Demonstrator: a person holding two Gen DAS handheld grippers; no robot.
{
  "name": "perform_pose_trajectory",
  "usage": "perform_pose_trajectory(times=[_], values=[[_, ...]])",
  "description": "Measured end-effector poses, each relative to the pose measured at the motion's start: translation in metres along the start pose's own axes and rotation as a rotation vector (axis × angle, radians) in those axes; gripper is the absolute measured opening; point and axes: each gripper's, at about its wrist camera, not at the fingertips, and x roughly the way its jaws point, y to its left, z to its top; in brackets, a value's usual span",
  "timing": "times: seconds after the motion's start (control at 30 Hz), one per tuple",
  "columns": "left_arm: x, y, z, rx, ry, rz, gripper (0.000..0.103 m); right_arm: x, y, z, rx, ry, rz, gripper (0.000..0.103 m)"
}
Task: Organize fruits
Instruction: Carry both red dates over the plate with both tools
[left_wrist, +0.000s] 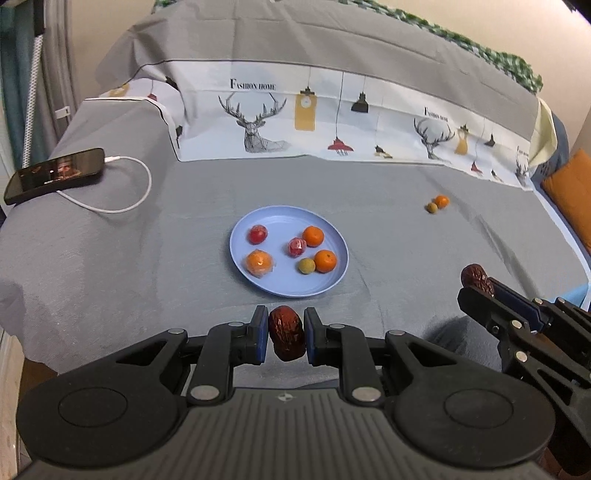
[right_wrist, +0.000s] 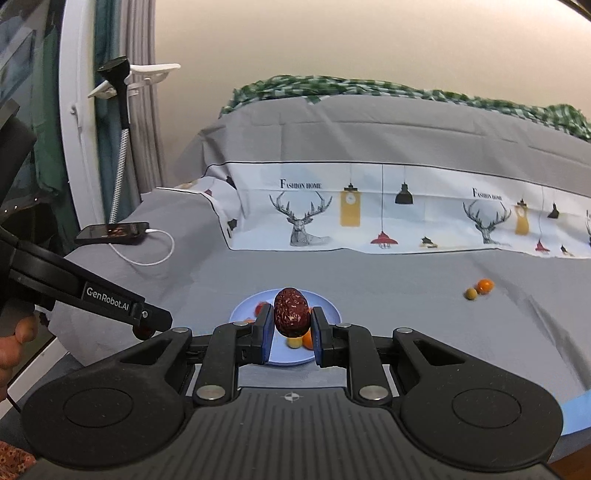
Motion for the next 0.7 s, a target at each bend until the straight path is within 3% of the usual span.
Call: perform_pose_trajectory(times=[0.27,0.7], values=[[-0.014,0.002,0.000,0.002,-0.038,-0.004,0.022,-0.004,0.004,0.002,-0.021,-0.013,0.003,0.022],[0.004,0.009,0.005,-0.021,0.004,0.030,0.022,0.012,-0.004,0.001,-0.002,0.045,0.025,0.022]])
